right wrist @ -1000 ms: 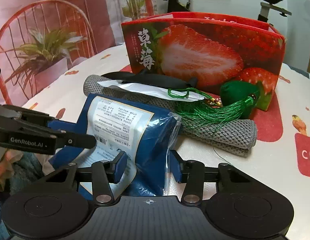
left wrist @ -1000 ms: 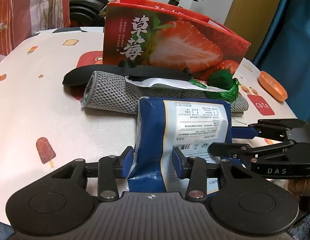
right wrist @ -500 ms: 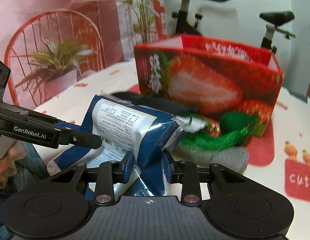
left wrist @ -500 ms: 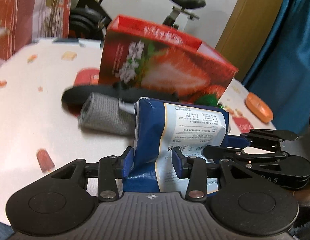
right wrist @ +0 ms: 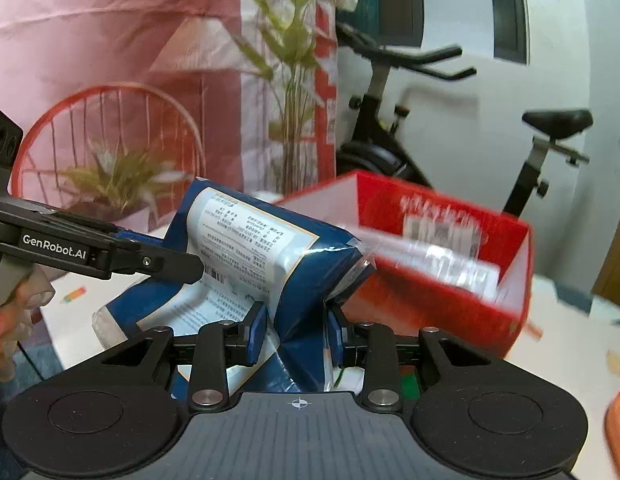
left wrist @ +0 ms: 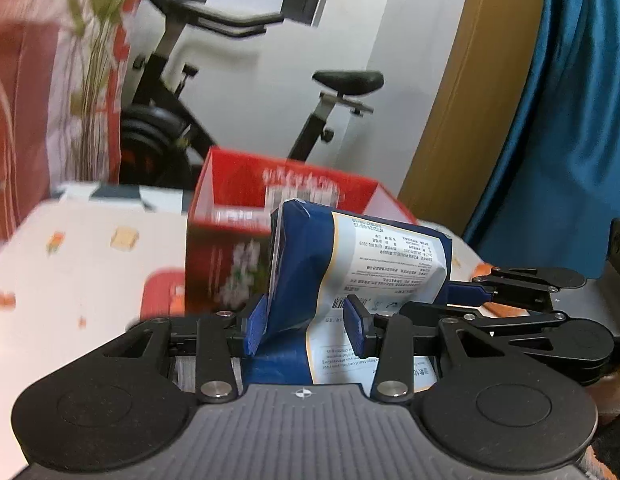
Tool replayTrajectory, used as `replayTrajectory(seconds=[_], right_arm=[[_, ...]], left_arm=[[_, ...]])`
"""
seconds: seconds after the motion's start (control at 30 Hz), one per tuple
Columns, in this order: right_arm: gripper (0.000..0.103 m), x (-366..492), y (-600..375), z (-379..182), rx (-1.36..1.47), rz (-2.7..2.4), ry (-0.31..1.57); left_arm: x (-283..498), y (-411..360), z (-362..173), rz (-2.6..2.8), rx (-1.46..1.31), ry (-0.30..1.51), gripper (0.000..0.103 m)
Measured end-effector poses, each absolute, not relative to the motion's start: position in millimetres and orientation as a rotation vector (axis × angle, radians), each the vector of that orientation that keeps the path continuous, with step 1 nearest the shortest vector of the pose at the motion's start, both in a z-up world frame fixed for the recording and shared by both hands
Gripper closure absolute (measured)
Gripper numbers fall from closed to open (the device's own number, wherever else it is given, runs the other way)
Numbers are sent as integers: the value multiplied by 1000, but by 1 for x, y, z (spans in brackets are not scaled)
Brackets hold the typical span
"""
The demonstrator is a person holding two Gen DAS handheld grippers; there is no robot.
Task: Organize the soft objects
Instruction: 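Lift the blue package with both grippers and carry it over the red box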
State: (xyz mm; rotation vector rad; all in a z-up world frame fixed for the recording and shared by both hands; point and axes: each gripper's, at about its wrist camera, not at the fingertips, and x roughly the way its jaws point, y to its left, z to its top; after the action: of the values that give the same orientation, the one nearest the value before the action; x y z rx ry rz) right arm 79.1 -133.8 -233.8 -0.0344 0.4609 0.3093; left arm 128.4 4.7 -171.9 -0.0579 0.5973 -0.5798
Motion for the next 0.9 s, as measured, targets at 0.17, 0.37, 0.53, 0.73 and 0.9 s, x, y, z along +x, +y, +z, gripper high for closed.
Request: replayTrajectory(seconds=[0.17, 0.37, 0.53, 0.73, 0.9], right_arm=[[73, 105, -151, -206, -13, 290, 451], [73, 139, -171, -174, -20, 259, 426], [73, 174, -190, -151, -9, 227, 406], [73, 224, -204, -145, 3, 192, 411], [74, 270, -218, -158, 53, 151, 454]], left_arm=[[154, -10, -147, -597, -61, 539, 59], [197, -28, -126, -616, -87, 525, 59], [234, -42, -118, -616, -96, 520, 59], [278, -62, -122, -592, -85, 525, 59], [315, -80, -138, -586, -41, 572, 59]])
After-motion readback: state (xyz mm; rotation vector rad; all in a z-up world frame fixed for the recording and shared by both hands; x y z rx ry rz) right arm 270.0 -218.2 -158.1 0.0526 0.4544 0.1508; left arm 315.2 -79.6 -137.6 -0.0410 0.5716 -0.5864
